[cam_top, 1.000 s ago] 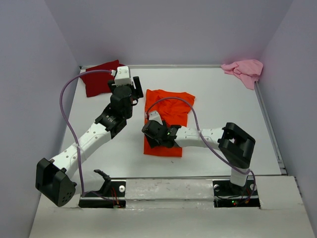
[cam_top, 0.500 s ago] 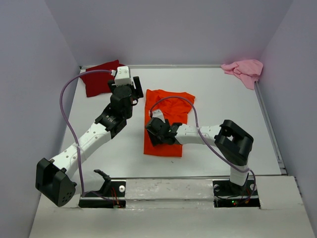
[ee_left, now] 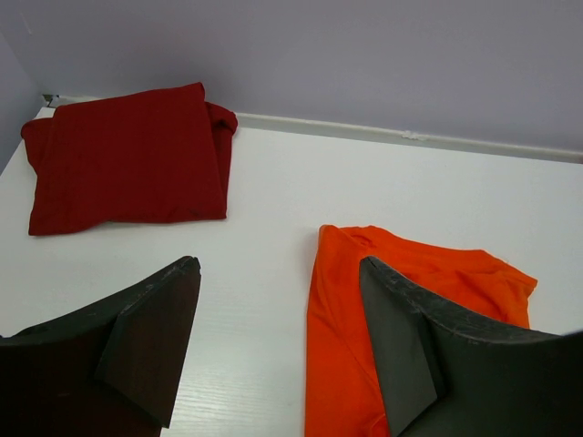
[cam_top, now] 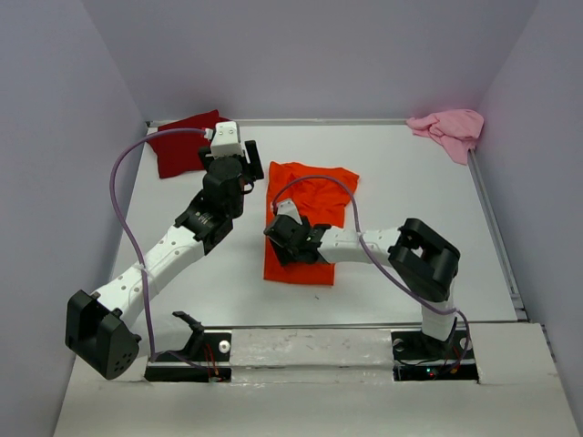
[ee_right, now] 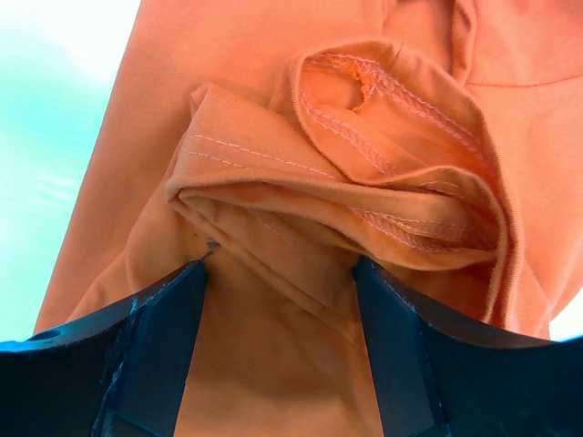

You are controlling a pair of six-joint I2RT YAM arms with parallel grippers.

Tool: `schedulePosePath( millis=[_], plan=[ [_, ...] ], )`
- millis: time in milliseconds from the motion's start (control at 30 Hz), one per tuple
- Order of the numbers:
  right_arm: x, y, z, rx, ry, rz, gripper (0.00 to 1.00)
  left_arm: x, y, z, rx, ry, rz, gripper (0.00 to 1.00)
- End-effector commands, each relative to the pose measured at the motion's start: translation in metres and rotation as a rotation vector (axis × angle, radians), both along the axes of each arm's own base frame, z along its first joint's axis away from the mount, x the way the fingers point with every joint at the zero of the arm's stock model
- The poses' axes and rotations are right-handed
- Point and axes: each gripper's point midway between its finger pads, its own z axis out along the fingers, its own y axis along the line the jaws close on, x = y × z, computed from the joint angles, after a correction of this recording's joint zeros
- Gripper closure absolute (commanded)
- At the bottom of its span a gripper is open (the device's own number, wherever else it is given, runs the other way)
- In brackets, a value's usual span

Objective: Fold and stack the t-shirts
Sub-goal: Fold the tshirt

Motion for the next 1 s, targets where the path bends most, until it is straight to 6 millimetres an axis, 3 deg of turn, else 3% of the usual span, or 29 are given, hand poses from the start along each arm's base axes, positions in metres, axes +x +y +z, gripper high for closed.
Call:
schedulePosePath(
  millis=[0,333,767,967],
  plan=[
    [0.026,-0.002,0.021,-0.006,-0.081,-0.028,0.28,-0.001,0.004,0.026,-0.037,-0.065,0.011,0.2],
    [0.058,-0.012,0.04,-0.019,-0.128,-0.054,0.27,-0.001,0.004,0.024,-0.034,-0.063,0.009,0.2],
    [0.119,-0.049,0.029,-0.068,-0.137,-0.117,0.27,0.0,0.003,0.024,-0.036,-0.063,0.005,0.2],
    [0.143,-0.045,0.043,-0.09,-0.193,-0.091,0.27,0.0,0.003,0.024,-0.036,-0.062,0.003,0.2]
  ],
)
